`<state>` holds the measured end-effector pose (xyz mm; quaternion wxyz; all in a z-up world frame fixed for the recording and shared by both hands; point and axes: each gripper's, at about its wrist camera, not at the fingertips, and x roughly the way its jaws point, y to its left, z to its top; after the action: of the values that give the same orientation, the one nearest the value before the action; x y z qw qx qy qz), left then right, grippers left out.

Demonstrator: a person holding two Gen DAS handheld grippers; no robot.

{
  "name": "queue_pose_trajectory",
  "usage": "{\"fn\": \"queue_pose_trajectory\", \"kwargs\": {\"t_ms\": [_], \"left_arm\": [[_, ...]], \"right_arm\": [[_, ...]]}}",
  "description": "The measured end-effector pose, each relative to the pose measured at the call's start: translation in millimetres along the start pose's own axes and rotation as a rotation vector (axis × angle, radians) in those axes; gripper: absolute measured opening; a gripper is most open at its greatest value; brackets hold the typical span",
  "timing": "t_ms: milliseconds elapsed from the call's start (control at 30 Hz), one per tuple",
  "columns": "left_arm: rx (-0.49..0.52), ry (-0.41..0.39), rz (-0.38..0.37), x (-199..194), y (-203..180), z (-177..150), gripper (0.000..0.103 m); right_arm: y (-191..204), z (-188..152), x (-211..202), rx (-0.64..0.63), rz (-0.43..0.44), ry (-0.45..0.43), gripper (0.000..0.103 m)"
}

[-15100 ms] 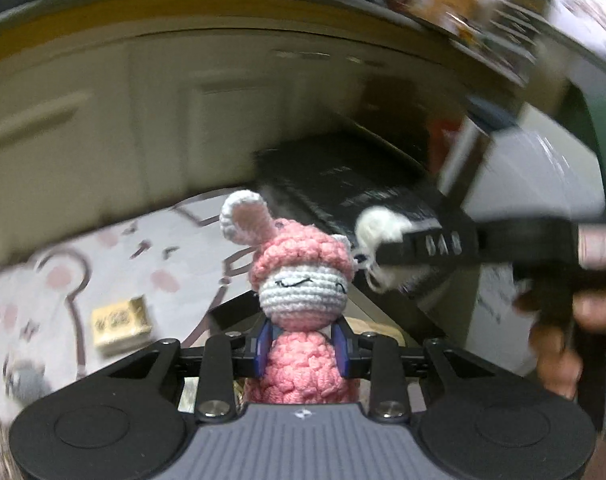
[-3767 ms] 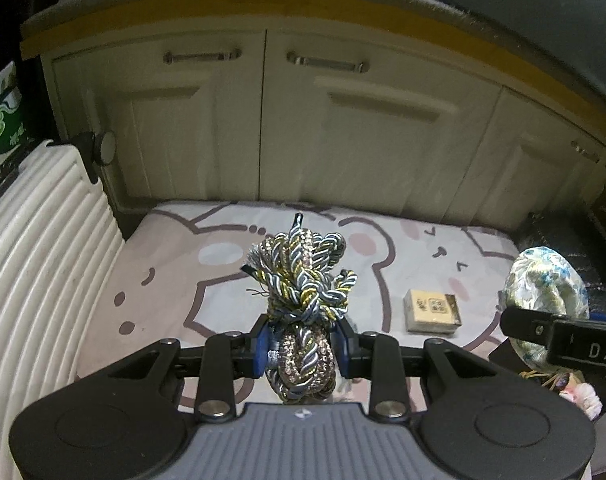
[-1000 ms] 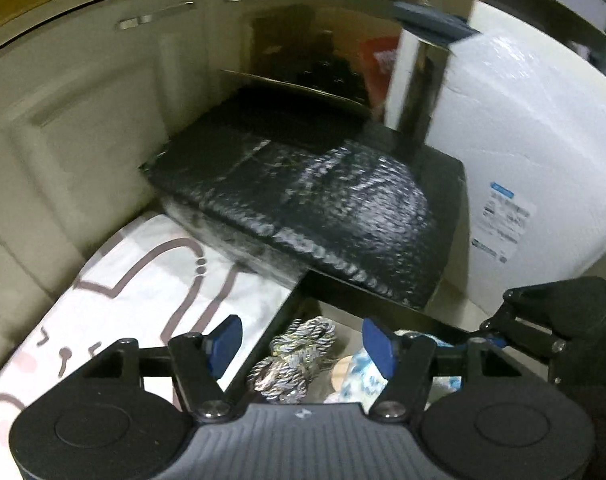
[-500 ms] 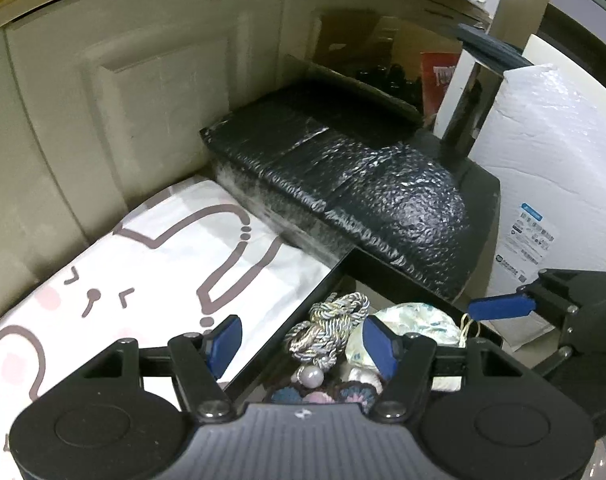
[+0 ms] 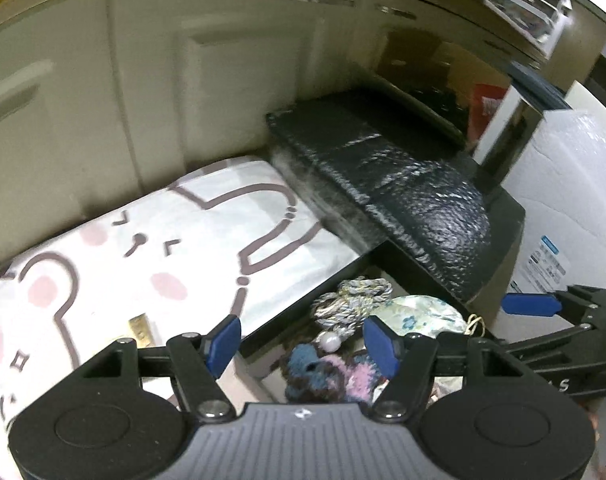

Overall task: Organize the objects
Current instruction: 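Release rope bundle into black box with left tool while right tool releases floral pouch, then withdraw both open tools from the black box back over the bed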

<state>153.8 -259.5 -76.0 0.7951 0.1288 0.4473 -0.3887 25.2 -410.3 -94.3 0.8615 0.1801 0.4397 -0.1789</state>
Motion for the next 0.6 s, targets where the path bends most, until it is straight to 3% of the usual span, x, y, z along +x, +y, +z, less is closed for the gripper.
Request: {"fn": "queue_pose_trajectory", "kwargs": {"t_ms": [133, 400, 600], "left_arm": [[-0.036, -0.02, 0.033, -15, 6, -7, 0.077], [-0.073, -0.048, 0.089, -40, 14, -20, 0.08], [-0.107, -0.068, 0.117, -55, 20, -33, 0.091]], "right_arm": [[1, -1, -8, 0.01, 0.005, -0.017, 0.098], [6, -4, -24, 0.005, -0.004, -0.05, 0.098], [11, -7, -34, -0.009, -0.012, -0.069, 0.098]]}}
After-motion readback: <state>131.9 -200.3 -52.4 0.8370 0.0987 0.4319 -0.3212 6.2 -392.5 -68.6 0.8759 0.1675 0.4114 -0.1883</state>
